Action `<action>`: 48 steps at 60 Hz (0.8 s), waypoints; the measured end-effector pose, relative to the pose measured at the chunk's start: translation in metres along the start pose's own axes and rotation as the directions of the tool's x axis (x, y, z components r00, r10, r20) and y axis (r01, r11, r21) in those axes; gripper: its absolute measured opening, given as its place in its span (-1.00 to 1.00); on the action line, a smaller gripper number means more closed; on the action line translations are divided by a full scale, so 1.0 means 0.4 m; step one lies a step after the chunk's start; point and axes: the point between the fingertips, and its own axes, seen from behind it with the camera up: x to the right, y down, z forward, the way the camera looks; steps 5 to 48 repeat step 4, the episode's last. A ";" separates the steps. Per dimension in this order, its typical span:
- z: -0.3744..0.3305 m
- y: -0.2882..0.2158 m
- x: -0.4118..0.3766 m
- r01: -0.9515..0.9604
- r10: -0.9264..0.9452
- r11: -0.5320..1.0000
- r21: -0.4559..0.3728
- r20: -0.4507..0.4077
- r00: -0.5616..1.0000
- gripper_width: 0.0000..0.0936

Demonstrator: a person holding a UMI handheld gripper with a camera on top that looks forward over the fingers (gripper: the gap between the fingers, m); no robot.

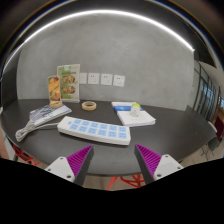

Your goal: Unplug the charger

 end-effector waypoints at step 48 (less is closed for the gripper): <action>-0.011 0.009 0.056 0.026 -0.025 1.000 0.016 -0.048 0.999 0.80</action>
